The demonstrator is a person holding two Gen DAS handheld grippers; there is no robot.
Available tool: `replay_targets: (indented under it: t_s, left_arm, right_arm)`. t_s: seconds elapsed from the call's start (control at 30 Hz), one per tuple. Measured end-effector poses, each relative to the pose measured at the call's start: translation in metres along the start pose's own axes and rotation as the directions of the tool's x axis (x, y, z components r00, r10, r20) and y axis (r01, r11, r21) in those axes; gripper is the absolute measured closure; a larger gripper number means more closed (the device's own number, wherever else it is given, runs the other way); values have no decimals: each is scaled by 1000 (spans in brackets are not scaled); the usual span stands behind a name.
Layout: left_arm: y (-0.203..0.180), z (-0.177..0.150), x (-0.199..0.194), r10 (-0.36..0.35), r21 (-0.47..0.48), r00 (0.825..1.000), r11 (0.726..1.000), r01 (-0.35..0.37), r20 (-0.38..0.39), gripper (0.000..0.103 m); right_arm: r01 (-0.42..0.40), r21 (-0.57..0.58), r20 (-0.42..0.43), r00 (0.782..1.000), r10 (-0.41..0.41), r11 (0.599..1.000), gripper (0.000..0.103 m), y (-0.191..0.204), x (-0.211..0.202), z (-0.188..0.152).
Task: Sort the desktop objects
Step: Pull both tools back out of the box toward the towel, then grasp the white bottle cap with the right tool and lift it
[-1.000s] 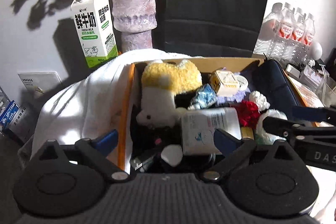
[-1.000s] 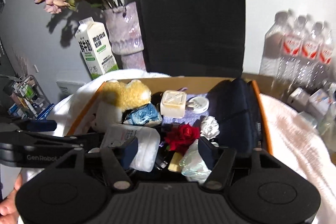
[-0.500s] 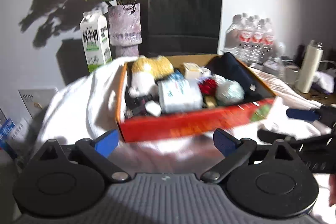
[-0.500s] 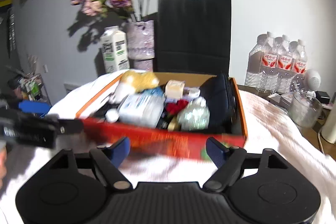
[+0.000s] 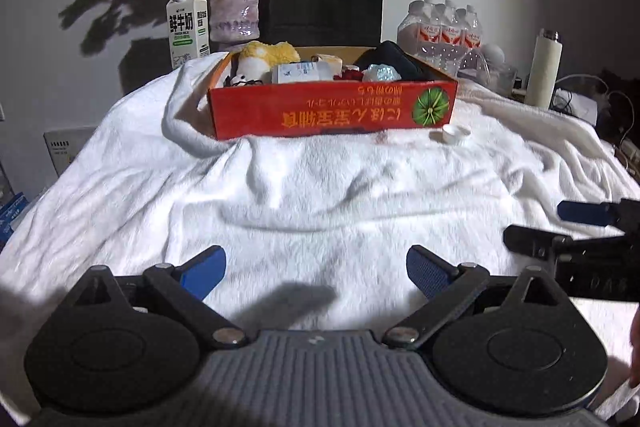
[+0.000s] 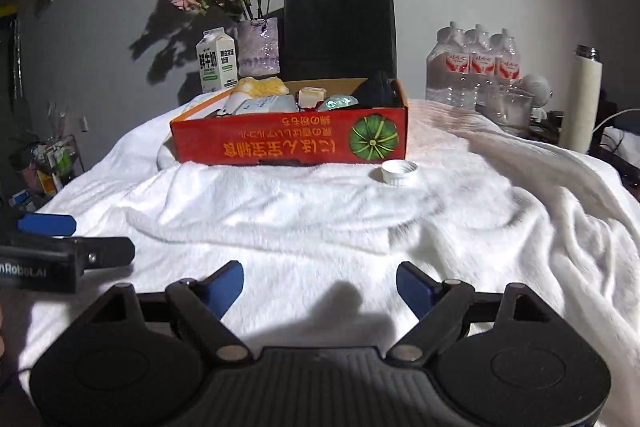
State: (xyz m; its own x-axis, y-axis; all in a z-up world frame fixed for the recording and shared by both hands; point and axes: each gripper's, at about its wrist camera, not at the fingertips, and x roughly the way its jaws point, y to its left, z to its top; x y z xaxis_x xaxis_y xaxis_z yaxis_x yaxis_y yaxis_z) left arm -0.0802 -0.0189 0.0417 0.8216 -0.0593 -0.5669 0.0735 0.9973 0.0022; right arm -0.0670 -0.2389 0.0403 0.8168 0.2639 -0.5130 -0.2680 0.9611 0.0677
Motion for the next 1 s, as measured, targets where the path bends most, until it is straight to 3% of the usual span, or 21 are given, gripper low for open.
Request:
replay_targets:
  t_s: [0.17, 0.5, 0.57, 0.7, 0.83, 0.93, 1.0]
  left_arm:
    - [3, -6, -1, 47, -18, 999, 999, -47, 24, 3]
    - [9, 22, 39, 26, -79, 999, 997, -24, 21, 0]
    - [9, 34, 53, 14, -88, 1000, 996, -12, 24, 0]
    - [9, 63, 86, 21, -79, 999, 997, -19, 32, 0]
    - [10, 87, 125, 13, -82, 1000, 997, -11, 22, 1]
    - [9, 97, 154, 1, -78, 1000, 997, -1, -11, 13]
    - [8, 101, 170, 16, -95, 999, 995, -19, -32, 34]
  right_arm:
    - [35, -21, 26, 999, -34, 999, 20, 8, -13, -10]
    - [73, -52, 75, 995, -69, 996, 13, 1, 16, 17]
    - [95, -61, 95, 991, -89, 994, 6, -5, 27, 28]
    - [111, -42, 104, 989, -106, 993, 5, -26, 63, 56]
    - [81, 67, 31, 996, -84, 994, 8, -51, 113, 78]
    - [92, 95, -13, 996, -91, 991, 16, -62, 149, 88]
    - [143, 93, -73, 988, -136, 985, 27, -67, 171, 92]
